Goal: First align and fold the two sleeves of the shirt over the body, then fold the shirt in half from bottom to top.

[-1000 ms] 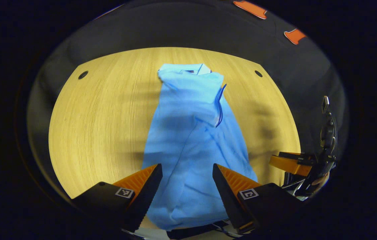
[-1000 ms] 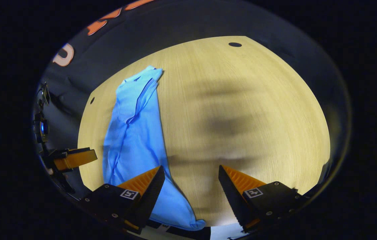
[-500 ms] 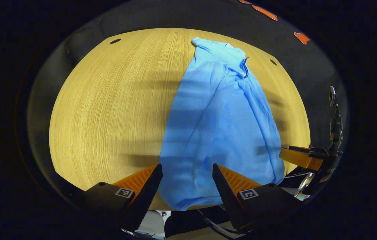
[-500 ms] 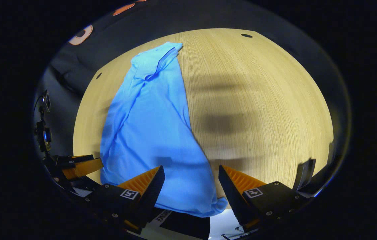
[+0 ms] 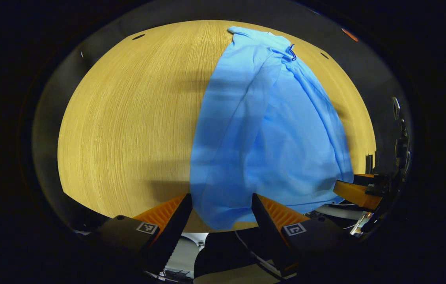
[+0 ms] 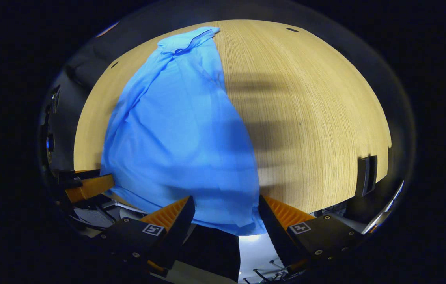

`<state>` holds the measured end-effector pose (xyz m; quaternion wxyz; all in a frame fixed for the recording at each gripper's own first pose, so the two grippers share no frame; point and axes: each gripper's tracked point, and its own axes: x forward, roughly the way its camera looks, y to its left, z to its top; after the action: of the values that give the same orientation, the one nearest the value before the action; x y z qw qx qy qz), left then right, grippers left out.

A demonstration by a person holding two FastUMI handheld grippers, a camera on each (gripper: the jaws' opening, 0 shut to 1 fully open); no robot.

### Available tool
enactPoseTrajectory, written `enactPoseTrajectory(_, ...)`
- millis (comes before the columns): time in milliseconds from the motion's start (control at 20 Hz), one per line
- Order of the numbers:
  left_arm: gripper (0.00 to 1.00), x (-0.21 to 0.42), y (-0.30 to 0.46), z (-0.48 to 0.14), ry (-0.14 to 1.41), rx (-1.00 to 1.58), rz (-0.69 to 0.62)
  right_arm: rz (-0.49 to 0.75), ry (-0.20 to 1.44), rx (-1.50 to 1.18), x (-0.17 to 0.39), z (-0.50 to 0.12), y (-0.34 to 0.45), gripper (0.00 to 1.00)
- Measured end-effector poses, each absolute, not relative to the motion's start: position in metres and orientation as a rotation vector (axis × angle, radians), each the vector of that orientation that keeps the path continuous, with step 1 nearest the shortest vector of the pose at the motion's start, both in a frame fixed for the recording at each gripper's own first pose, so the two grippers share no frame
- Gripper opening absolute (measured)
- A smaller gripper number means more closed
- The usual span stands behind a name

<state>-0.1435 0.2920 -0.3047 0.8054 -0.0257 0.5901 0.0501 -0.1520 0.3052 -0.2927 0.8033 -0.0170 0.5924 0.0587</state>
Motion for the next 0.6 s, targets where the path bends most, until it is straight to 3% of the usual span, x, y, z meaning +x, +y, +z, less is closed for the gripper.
enactPoseTrajectory(100, 1.00, -0.1460, 0.2967, -0.3088, 1.272, -0.040, 0.143, 0.111, 1.271, -0.054, -0.1522, -0.2942, 0.3051, 0.99)
enactPoseTrajectory(600, 0.98, -0.1440, 0.2971, -0.3123, 1.272, -0.028, 0.222, 0.049, 1.313, -0.149, -0.1523, -0.3006, 0.3029, 0.97)
